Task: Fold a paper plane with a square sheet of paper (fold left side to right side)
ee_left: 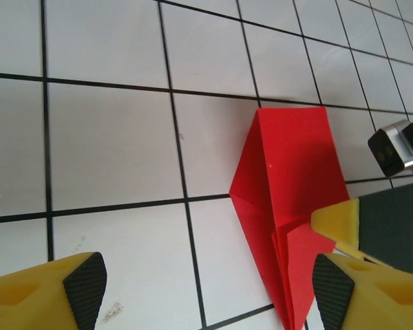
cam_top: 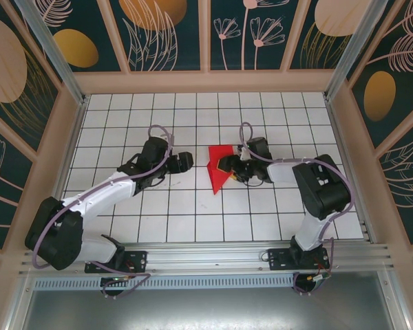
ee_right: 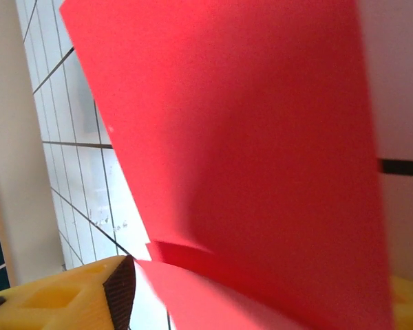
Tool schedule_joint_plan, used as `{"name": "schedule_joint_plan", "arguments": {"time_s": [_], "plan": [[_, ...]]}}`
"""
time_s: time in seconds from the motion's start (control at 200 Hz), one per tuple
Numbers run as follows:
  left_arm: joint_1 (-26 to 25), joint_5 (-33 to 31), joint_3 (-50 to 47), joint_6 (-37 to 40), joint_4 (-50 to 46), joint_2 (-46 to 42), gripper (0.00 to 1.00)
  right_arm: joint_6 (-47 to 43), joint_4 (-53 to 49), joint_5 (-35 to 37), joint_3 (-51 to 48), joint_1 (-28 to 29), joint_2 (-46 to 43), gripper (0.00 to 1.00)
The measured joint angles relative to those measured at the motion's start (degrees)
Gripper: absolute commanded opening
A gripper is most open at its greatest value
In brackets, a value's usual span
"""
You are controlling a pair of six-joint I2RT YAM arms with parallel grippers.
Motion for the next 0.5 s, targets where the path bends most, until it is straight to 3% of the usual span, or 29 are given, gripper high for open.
{"name": "schedule_joint_plan", "arguments": {"time_s": [0.31,0.5], "plan": [[-10.29,-1.70,0.00,4.55,1.05,0.22,0.81,-1.33,0.17,-2.82,-2.49,-3.80,-2.14,0.65],[-11.78,-1.75,0.00,5.46,2.62,2.34,0.81,-4.11,1.57,-5.64,-1.60,-6.84,-1.20,0.65]]}}
